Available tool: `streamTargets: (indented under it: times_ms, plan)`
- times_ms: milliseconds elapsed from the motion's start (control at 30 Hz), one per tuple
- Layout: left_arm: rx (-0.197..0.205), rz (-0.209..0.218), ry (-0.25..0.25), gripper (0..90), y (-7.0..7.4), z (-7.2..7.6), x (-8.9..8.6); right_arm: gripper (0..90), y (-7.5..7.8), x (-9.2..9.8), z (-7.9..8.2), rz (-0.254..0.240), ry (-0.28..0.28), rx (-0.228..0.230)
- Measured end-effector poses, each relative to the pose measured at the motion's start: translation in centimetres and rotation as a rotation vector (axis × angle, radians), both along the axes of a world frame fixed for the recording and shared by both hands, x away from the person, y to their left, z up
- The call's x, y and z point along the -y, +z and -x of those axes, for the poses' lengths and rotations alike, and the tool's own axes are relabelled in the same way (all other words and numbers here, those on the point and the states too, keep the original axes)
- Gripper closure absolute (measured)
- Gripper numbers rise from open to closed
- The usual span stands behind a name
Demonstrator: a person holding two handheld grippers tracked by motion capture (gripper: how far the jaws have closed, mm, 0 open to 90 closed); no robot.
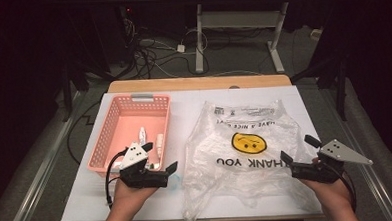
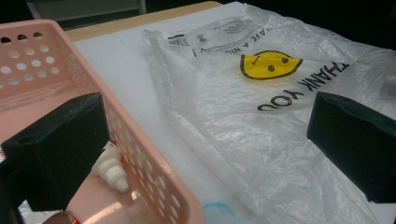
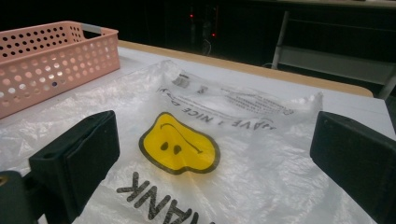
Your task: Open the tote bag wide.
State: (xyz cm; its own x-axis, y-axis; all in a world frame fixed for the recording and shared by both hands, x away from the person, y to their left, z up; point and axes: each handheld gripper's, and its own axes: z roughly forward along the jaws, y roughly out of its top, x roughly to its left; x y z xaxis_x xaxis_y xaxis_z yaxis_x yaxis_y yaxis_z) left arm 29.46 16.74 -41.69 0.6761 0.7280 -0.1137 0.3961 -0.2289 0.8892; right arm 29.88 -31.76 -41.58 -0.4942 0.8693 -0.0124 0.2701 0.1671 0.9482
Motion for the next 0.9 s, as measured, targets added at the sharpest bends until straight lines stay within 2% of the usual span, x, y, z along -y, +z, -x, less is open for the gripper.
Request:
streamTargets:
  times_ms: [200,333,433,467,500,533,567,600,633,667,700,767,867,900]
  plan:
    - [-0.007,0.001,-0.039,0.0,0.0,0.4,0.9,4.8,-0.1,0.8,-0.2,-0.002,-0.017,-0.018]
    - [-0.028,-0.001,-0.093,1.0,-0.2,0.8,2.2,5.4,-0.3,1.2,-0.3,-0.006,-0.031,-0.028]
    - [-0.051,-0.011,-0.158,5.7,-0.6,1.2,3.7,6.0,-0.3,1.4,-0.4,-0.008,-0.039,-0.029]
    - [-0.051,-0.011,-0.158,8.1,-0.6,1.2,3.7,6.1,-0.3,1.4,-0.4,-0.009,-0.04,-0.029]
    - [-0.055,-0.023,-0.186,11.4,-0.8,1.4,4.4,6.3,-0.3,1.4,-0.4,-0.008,-0.041,-0.029]
    - [-0.071,-0.043,-0.242,14.7,-1.3,1.8,5.8,6.4,-0.3,1.4,-0.4,-0.008,-0.041,-0.029]
    - [-0.084,-0.061,-0.266,15.7,-1.6,2.0,6.7,6.4,-0.3,1.4,-0.4,-0.008,-0.041,-0.03]
    - [-0.084,-0.061,-0.266,18.2,-1.6,2.0,6.7,6.5,-0.3,1.3,-0.4,-0.007,-0.041,-0.03]
    - [-0.111,-0.113,-0.315,21.7,-2.4,2.1,8.2,6.6,-0.4,1.3,-0.4,-0.007,-0.04,-0.03]
    - [-0.111,-0.113,-0.315,24.8,-2.4,2.1,8.2,6.6,-0.4,1.3,-0.4,-0.003,-0.038,-0.029]
    - [-0.145,-0.166,-0.357,28.8,-3.2,2.2,9.7,6.6,-0.4,1.2,-0.4,-0.003,-0.039,-0.032]
    - [-0.176,-0.229,-0.379,34.8,-4.0,2.2,10.7,6.7,-0.4,1.2,-0.4,-0.003,-0.037,-0.032]
    - [-0.19,-0.307,-0.387,45.4,-5.0,2.3,11.7,6.8,-0.3,1.2,-0.3,-0.004,-0.037,-0.03]
    - [-0.19,-0.307,-0.387,49.4,-5.0,2.3,11.7,6.8,-0.3,1.2,-0.3,-0.004,-0.037,-0.03]
